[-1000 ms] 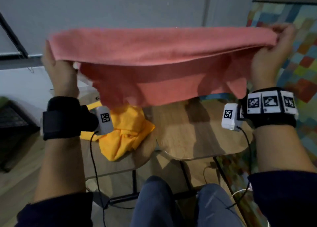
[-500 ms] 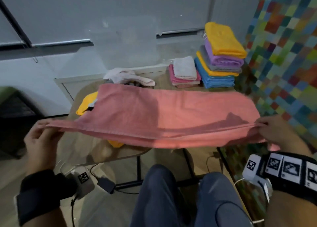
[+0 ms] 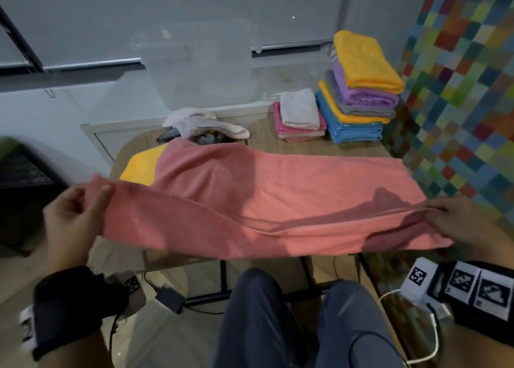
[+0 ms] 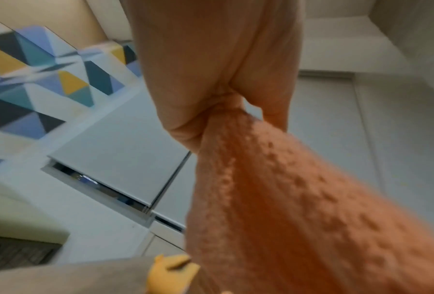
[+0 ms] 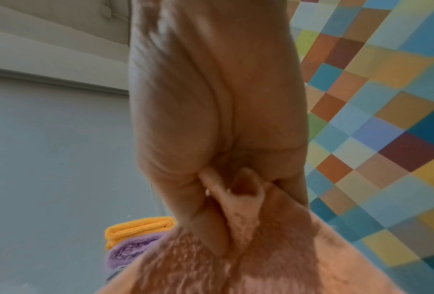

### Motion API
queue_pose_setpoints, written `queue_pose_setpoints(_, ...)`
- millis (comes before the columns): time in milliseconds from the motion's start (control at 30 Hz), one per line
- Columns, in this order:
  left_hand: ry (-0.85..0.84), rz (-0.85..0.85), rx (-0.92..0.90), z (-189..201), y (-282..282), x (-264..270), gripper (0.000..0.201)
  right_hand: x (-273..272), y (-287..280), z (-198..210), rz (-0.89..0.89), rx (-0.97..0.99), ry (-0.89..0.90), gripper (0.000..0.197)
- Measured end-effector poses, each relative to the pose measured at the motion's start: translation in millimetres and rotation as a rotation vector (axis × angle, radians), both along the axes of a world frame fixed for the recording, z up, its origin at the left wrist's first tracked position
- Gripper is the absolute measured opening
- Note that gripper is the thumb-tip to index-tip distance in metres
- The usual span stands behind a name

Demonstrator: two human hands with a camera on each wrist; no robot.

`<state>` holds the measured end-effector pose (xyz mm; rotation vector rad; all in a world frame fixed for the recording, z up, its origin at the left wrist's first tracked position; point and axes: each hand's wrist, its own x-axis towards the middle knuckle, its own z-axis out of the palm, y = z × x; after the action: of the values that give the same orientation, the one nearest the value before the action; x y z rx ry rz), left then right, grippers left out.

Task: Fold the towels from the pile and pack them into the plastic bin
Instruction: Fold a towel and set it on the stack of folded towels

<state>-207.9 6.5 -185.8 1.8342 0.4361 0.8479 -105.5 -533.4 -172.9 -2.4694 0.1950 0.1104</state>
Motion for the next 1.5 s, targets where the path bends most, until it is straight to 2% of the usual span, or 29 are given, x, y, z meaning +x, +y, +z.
queue_pose_setpoints(33,-0.025,-0.081,0.019,8,-17,3,0.007,3,-1,0,-0.008,-0.006,0.013,0.030)
queue_pose_setpoints(100,-0.094,-0.049,0.099,16,-27,19,0.021,12,-4,0,-0.034,0.032,0.020,0.028)
queue_pose_setpoints(167,-0.096,-0.021,0.030,19,-20,41,0.021,24,-7,3,-0.038,0.013,-0.025,0.017)
queue_pose_setpoints(267,-0.062,-0.010,0.040,35,-21,77,0.020,50,-12,6,-0.093,-0.092,-0.204,0.007)
queue_pose_setpoints(333,-0.053,-0.016,0.047,47,-21,102,0.019,67,-11,6,-0.193,-0.127,-0.353,0.014)
queue_pose_setpoints(433,0.032,0.067,0.056,52,-20,129,0.016,88,5,5,-0.403,-0.102,-0.453,0.032)
queue_pose_setpoints(533,0.304,0.020,0.069,30,-21,140,0.024,107,25,-2,-0.541,0.025,-0.390,0.042)
queue_pose_setpoints(600,0.459,-0.069,0.015,15,-30,141,0.024,118,34,-13,-0.479,0.106,-0.302,0.047)
queue_pose_setpoints(633,0.479,-0.099,-0.044,12,-36,140,0.022,123,35,-18,-0.424,0.132,-0.269,0.044)
queue_pose_setpoints(767,0.449,-0.064,-0.054,8,-45,144,0.027,131,34,-31,-0.224,0.070,-0.147,0.032)
queue_pose_setpoints(833,0.442,-0.092,-0.040,12,-50,137,0.021,128,34,-34,-0.134,0.004,-0.123,0.027)
queue_pose_setpoints(900,0.436,-0.140,-0.110,15,-48,129,0.019,124,36,-34,-0.091,-0.059,-0.116,0.025)
queue_pose_setpoints(1000,0.444,-0.227,-0.266,14,-25,123,0.051,121,38,-34,-0.041,-0.093,-0.090,0.025)
queue_pose_setpoints(1033,0.463,-0.241,-0.286,14,-20,121,0.054,121,39,-35,-0.029,-0.103,-0.083,0.026)
queue_pose_setpoints(1067,0.449,-0.256,-0.315,16,-16,120,0.048,122,39,-37,-0.023,-0.111,-0.081,0.026)
queue_pose_setpoints(1133,0.395,-0.261,-0.363,17,-14,120,0.018,121,40,-39,-0.028,-0.117,-0.071,0.026)
queue_pose_setpoints(1167,0.387,-0.256,-0.346,17,-11,119,0.009,121,42,-39,-0.025,-0.117,-0.070,0.026)
queue_pose_setpoints(1233,0.362,-0.176,-0.255,21,-4,111,0.017,120,46,-41,0.007,-0.114,-0.075,0.022)
queue_pose_setpoints(1267,0.339,-0.129,-0.225,22,6,107,0.011,119,49,-42,0.033,-0.111,-0.080,0.021)
queue_pose_setpoints(1400,0.434,0.001,-0.080,14,44,89,0.028,115,57,-46,0.099,-0.102,-0.072,0.032)
queue_pose_setpoints(1500,0.367,0.075,0.103,8,43,80,0.040,120,52,-40,-0.006,-0.093,-0.127,0.020)
